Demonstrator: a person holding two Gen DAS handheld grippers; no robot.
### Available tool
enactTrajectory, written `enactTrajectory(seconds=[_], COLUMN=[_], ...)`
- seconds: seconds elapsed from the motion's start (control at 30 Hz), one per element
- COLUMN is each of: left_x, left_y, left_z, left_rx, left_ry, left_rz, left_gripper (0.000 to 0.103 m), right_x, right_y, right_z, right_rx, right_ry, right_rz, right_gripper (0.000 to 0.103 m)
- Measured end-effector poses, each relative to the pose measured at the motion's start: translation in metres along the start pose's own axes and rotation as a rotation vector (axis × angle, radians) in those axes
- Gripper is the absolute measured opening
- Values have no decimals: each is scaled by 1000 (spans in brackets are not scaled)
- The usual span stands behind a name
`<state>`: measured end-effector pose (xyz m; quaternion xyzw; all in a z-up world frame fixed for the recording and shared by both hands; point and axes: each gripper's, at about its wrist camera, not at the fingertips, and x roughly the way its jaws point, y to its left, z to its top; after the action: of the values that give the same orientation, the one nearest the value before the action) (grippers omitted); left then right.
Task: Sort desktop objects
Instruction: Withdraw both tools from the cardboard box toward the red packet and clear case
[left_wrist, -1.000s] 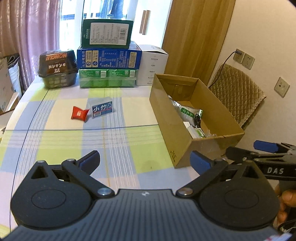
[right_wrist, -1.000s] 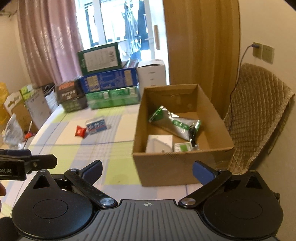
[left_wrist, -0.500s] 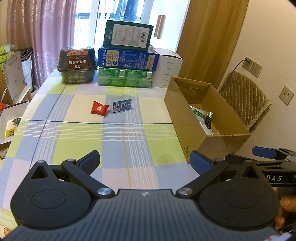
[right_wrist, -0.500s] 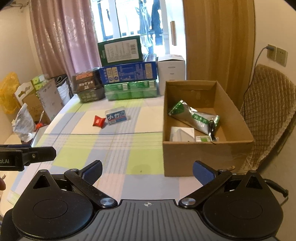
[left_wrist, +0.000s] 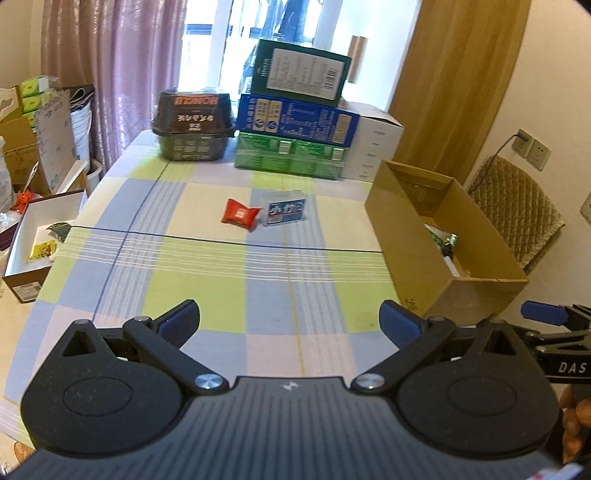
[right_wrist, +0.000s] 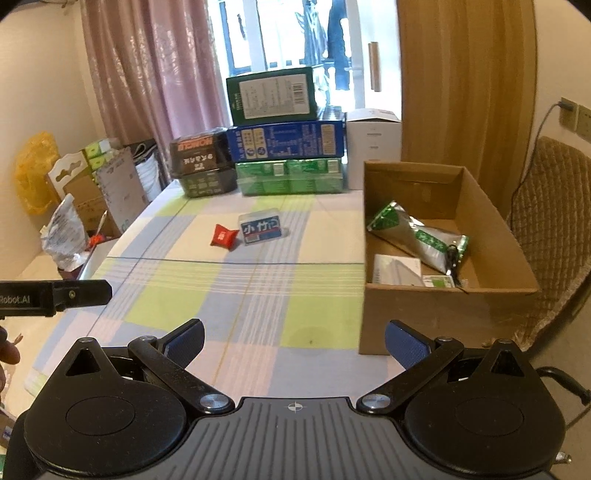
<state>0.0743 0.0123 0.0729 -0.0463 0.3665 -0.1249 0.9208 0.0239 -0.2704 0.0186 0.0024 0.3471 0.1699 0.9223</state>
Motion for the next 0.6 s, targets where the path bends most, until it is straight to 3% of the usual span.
enactTrajectory(seconds=[0.6], left_x=[53], left_y=[39], left_z=[19], left_rx=[164], left_ry=[43], left_rz=[35], left_gripper=[102], right_x=[71], right_y=[24], right_z=[18], right_rx=[-118], right_ry=[54], right_rz=[63], right_gripper=[101])
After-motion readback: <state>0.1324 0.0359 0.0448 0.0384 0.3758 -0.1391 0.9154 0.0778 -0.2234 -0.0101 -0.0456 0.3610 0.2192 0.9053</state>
